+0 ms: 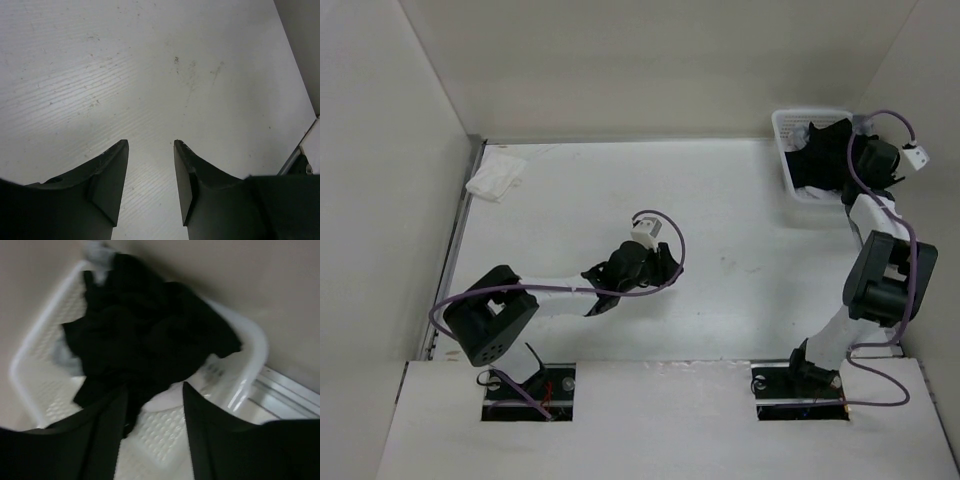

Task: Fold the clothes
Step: Grab the tank top from the pile, then move the tank top to the center of the board, then flatten the tank top out

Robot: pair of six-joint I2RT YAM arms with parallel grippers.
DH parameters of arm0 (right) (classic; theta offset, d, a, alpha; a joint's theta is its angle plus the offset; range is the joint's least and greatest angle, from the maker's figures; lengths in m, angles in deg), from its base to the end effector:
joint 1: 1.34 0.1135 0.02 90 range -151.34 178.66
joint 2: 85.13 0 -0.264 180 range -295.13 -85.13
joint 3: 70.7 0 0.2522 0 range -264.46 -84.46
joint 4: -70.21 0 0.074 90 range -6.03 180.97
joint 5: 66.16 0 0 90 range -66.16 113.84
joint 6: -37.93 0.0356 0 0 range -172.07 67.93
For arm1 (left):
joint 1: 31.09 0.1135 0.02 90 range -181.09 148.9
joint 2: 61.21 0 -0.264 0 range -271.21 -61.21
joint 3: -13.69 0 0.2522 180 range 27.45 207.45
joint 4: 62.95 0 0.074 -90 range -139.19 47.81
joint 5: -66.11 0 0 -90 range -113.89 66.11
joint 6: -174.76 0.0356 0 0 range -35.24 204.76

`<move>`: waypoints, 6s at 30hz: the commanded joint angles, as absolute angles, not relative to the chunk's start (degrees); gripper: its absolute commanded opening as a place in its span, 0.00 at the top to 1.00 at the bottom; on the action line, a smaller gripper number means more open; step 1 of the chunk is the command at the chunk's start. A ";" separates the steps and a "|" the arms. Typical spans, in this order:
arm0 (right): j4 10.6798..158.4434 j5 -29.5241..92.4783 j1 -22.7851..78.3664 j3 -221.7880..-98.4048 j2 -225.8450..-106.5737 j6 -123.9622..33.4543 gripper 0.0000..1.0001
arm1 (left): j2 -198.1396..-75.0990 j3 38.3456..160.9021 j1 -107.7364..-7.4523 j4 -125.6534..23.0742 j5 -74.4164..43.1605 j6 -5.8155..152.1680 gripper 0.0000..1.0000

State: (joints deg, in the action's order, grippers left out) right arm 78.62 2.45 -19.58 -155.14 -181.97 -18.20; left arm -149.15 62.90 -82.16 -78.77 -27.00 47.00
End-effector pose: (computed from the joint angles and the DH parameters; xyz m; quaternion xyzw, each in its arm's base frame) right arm 0.3739 -0.1369 0.2834 0.4499 0.6804 -0.0755 0.5735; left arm 0.1951 -0.2385 0.1769 0.0817 0.8293 -0.3704 0.4104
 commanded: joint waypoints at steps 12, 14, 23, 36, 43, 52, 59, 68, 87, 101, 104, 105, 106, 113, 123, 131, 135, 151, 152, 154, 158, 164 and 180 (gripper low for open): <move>80.19 15.57 -25.99 -170.42 -200.09 -17.79 0.42 | -153.59 62.61 -80.36 -86.54 -21.25 43.27 0.58; 79.23 16.01 -25.82 -170.94 -200.79 -17.70 0.62 | -153.85 62.52 -80.27 -87.15 -20.99 43.18 0.58; 59.01 13.90 -20.81 -152.24 -174.72 -15.24 0.97 | -154.29 62.52 -80.27 -88.03 -20.29 42.39 0.59; 74.81 28.14 15.79 -164.31 -146.23 -21.46 0.93 | -128.76 55.51 -65.44 -76.72 -26.60 38.09 0.61; 68.70 26.03 45.51 -123.27 -142.33 -13.42 0.85 | -107.80 47.33 -56.01 -63.34 -30.91 37.82 0.55; 81.48 10.67 50.83 -111.36 -131.19 -5.94 0.42 | -121.32 51.44 -63.74 -61.94 -32.06 44.41 0.52; 98.21 0.28 41.78 -110.22 -135.48 1.37 0.57 | -134.84 56.80 -70.15 -61.67 -40.99 49.33 0.49; 94.78 1.07 33.52 -115.75 -148.05 -4.78 0.37 | -148.12 65.85 -69.02 -60.53 -54.72 51.62 0.46; 94.58 22.51 26.04 -181.09 -205.69 -18.23 0.95 | -146.49 56.57 -60.76 -62.81 -46.56 41.88 0.96; 76.85 17.78 31.92 -142.18 -175.87 -17.98 0.81 | -126.10 45.83 -55.93 -56.05 -48.41 35.01 0.68; 76.06 13.13 36.13 -125.55 -163.39 -13.85 0.89 | -123.36 44.95 -53.21 -53.32 -48.59 35.18 0.67; 76.14 12.77 36.50 -124.46 -162.31 -13.58 0.88 | -123.35 44.94 -53.11 -53.32 -48.41 35.27 0.67; 76.58 12.07 37.28 -122.10 -160.03 -12.88 0.86 | -123.79 45.12 -52.94 -53.32 -47.80 35.53 0.66; 81.15 8.63 38.87 -109.60 -147.36 -4.35 0.65 | -129.59 46.18 -53.72 -59.20 -40.77 37.47 0.59; 83.70 8.28 38.87 -107.40 -143.93 -2.67 0.61 | -137.23 49.51 -53.55 -60.97 -37.60 38.70 0.72; 84.40 8.28 37.64 -105.82 -141.38 -2.06 0.45 | -134.62 50.31 -51.71 -57.89 -37.25 39.49 0.99; 88.52 8.72 37.64 -107.39 -144.09 -1.97 0.45 | -123.04 49.26 -52.32 -52.90 -39.35 38.18 0.99; 72.63 11.45 33.95 -118.38 -168.52 -5.05 0.79 | -103.75 48.28 -54.34 -43.56 -46.04 36.94 0.99; 72.37 11.10 33.69 -118.74 -168.88 -5.05 0.85 | -104.10 48.46 -54.43 -43.82 -46.04 36.94 0.99; 73.32 10.13 33.86 -118.65 -166.10 -5.57 0.94 | -104.28 48.90 -54.60 -44.44 -46.04 37.12 0.99; 94.18 9.86 37.53 -121.63 -152.05 -6.54 0.95 | -103.49 50.83 -53.38 -44.27 -46.04 37.38 0.98; 115.09 10.21 41.25 -126.39 -142.87 -6.36 0.90 | -107.17 53.38 -49.68 -44.70 -43.67 35.62 0.97; 89.94 11.71 34.04 -122.87 -165.99 -9.97 0.49 | -109.99 52.24 -48.36 -48.48 -43.23 35.10 0.96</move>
State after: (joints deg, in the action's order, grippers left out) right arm 94.38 14.58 33.51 -122.53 -166.71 -9.70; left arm -109.09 50.81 -47.78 -44.02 -43.57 35.85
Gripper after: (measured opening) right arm 0.516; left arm 0.037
